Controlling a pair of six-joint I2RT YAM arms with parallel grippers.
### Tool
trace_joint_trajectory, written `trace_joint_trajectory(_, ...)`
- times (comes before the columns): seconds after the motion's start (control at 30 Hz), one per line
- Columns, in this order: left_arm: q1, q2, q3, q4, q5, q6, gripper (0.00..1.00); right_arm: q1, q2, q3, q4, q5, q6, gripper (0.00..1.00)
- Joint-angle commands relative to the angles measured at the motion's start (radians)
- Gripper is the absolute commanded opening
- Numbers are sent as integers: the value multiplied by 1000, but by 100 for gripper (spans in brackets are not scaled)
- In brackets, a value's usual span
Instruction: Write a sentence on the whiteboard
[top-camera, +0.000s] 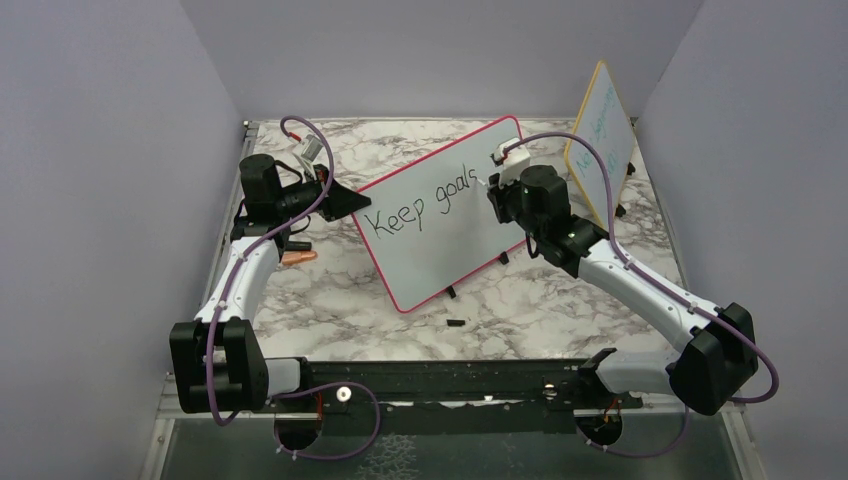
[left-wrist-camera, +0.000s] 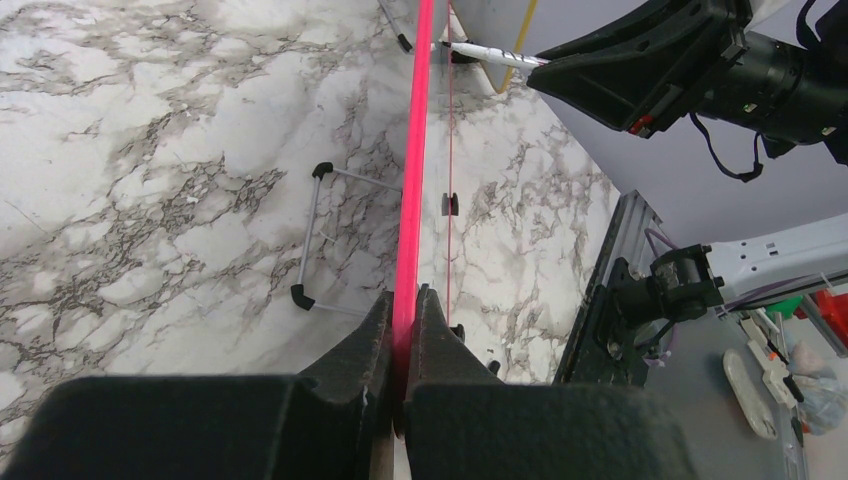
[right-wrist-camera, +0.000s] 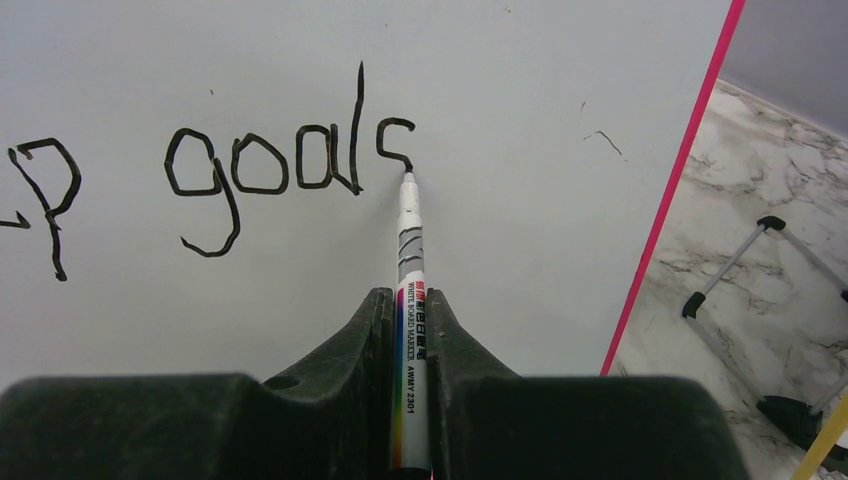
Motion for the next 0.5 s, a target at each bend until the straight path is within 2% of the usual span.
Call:
trace_joint_trajectory(0.0,-18,32,-11,-67,-52,87,0,0,-6,-11,-59,-7,4,0)
trace_joint_trajectory(0.47,-19,29,-11,-67,-54,85,0,0,-20,3,-74,-145,11,1)
